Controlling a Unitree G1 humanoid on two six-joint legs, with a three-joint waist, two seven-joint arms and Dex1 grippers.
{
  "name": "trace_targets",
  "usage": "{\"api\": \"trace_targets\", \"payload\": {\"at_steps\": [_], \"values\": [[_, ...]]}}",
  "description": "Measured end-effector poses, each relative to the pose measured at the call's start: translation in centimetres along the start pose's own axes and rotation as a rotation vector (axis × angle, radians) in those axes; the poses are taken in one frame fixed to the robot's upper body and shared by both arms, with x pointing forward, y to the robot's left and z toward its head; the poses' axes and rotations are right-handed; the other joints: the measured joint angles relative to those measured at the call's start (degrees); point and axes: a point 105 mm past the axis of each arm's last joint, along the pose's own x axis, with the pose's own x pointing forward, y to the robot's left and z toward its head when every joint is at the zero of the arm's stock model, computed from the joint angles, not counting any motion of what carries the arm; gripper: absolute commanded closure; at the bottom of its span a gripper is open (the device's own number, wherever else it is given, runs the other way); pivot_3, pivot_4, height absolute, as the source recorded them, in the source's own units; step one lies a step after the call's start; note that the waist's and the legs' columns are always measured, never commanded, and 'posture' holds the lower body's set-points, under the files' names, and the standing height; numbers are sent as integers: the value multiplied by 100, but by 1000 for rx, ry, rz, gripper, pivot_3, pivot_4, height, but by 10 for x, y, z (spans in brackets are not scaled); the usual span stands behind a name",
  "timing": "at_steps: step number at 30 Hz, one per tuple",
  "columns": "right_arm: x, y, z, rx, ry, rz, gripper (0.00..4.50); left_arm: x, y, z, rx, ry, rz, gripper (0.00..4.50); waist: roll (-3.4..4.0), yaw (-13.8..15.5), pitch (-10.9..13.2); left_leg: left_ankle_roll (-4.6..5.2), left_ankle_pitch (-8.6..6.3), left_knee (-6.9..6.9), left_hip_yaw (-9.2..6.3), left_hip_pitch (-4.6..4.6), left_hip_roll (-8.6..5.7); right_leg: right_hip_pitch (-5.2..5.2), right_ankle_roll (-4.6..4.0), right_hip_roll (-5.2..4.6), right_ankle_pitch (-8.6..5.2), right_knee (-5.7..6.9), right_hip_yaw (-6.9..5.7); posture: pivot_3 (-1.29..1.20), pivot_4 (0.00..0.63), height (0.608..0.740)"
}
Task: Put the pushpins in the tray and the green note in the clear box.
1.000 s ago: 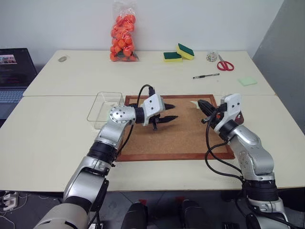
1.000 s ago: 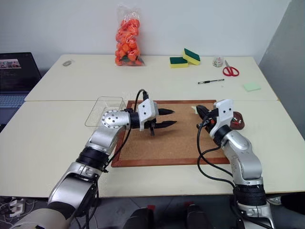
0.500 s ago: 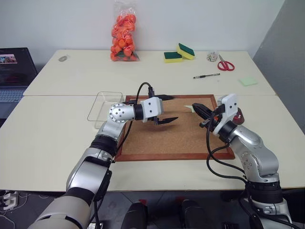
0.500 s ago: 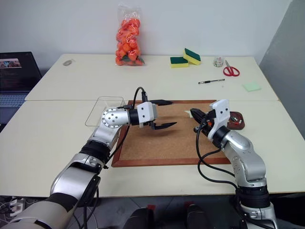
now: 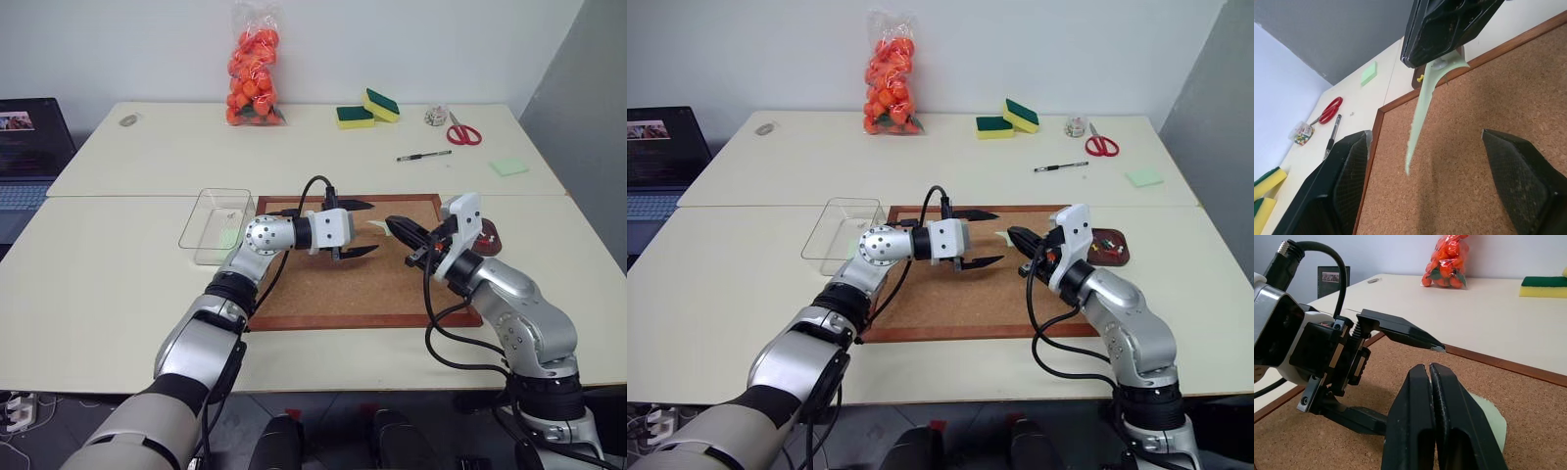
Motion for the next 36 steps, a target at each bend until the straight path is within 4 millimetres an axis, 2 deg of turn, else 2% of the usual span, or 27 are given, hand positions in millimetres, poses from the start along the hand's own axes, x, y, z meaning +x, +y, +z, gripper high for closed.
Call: {"api": "trace_targets", "payload": {"at_steps": [3, 4, 14, 19, 30, 36], "values": [[1, 3, -1, 4, 6, 14, 4500, 3, 1, 2, 11, -6, 3, 1234, 0, 1, 0, 0, 0, 0, 0, 0, 0, 0, 0, 0, 0, 0, 0, 0, 150, 740], [2, 5, -1, 5, 6, 21, 4500, 5, 1, 3, 20, -9, 4, 1545, -1, 1, 0, 0, 0, 0, -1, -1, 0, 0, 0, 0, 0, 0, -1, 0, 150, 740], [3, 9, -1, 35, 5, 35, 4500, 8, -4, 2, 35, -11, -14, 3391, -1, 1, 0, 0, 0, 0, -1, -1, 0, 0, 0, 0, 0, 0, -1, 0, 150, 740], [4, 11, -3, 85, 9, 30, 4500, 8, -8, 0, 46, -7, -22, 4462, -1, -1, 0, 0, 0, 0, -1, -1, 0, 0, 0, 0, 0, 1, -1, 0, 150, 740], [5, 0, 5, 216, -16, -47, 4500, 8, 1, 8, 150, -23, 12, 4497, -1, 0, 0, 0, 0, 0, -1, -1, 0, 0, 0, 0, 0, 2, -1, 0, 150, 740], [5, -1, 7, 247, -12, -49, 4500, 8, -1, 4, 154, -15, 15, 4497, -1, 1, 0, 0, 0, 0, -2, -2, 0, -1, 0, 0, 0, 2, -1, 0, 150, 740]]}}
